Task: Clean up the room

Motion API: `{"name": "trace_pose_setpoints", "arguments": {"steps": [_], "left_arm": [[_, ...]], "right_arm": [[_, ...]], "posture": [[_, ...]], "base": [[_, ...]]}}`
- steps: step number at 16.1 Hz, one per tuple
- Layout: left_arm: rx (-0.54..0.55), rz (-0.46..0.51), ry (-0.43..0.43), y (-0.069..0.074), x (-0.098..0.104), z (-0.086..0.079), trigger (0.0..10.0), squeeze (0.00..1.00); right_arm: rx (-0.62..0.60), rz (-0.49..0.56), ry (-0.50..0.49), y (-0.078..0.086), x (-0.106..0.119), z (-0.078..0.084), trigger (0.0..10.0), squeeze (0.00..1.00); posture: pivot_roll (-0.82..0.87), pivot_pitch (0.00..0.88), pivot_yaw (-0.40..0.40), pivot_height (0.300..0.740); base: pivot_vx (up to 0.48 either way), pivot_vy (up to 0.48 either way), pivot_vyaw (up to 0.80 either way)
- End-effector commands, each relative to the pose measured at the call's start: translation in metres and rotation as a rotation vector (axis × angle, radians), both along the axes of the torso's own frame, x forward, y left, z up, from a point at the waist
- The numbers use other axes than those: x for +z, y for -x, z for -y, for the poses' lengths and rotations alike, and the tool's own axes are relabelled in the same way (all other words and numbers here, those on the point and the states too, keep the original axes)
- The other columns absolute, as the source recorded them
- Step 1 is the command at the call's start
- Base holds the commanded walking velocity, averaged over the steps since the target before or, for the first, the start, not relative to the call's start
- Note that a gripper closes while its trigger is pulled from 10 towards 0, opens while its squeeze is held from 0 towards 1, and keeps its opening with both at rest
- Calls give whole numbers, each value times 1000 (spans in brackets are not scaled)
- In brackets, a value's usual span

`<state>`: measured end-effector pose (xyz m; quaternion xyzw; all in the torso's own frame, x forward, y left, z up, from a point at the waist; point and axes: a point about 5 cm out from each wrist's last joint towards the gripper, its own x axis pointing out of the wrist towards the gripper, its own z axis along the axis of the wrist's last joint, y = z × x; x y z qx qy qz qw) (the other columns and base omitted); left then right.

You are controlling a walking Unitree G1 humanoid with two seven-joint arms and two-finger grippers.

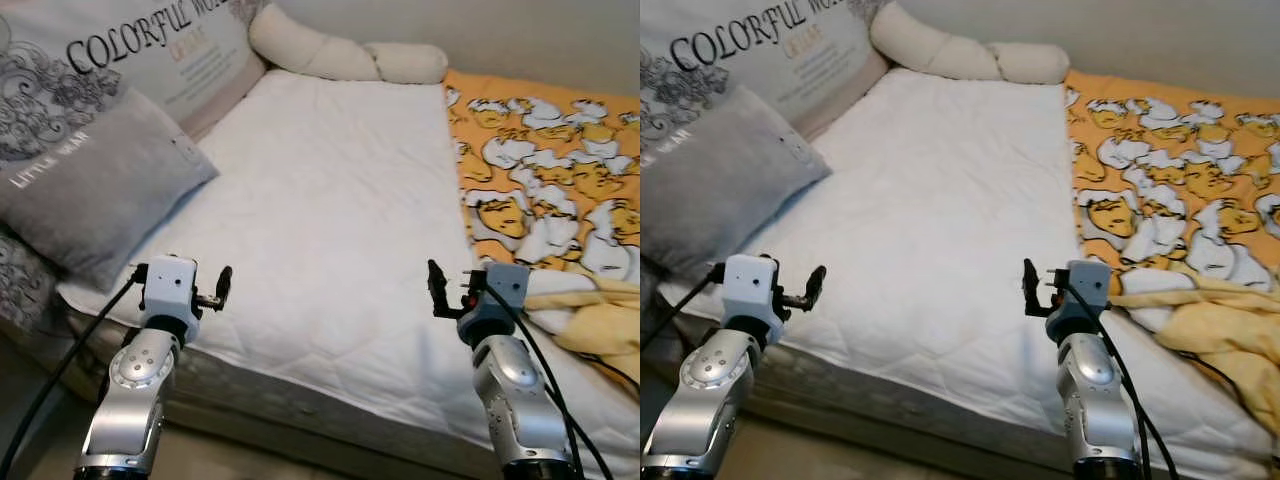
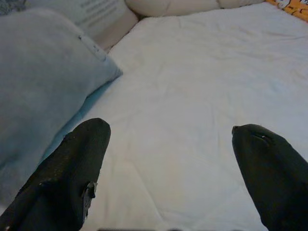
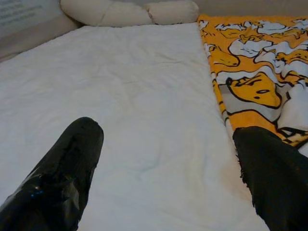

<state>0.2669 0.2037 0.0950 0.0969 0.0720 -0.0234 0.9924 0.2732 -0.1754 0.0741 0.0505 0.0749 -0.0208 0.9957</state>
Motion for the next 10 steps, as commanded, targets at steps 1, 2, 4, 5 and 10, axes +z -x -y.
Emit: {"name": "trace_pose_setpoints", "arguments": {"steps": [1,2,4,5,10], "left_arm": [[16,-7,-13,1,0,-4,10000,945],[11,-8,-18,2,0,-3,10000,953],[-4,-10,-36,3,1,-2,10000,945],[-6,-13,-34,3,0,-1,10000,949],[-10,-21,-39,4,0,0,10000,949]], "right_arm": [[12,8,-12,-2,2,-5,10000,1000],[9,4,-15,-1,2,-3,10000,1000],[12,-8,-27,1,0,-4,10000,1000],[23,-6,-20,1,-1,-6,10000,1000],[18,2,-23,2,1,-5,10000,1000]], "posture": [[29,0,-3,740],[33,0,-7,740],[30,0,-3,740],[28,0,0,740],[24,0,4,740]], "base": [[0,-311,0],[0,-315,0],[0,-311,0],[0,-311,0],[0,-310,0]]}}
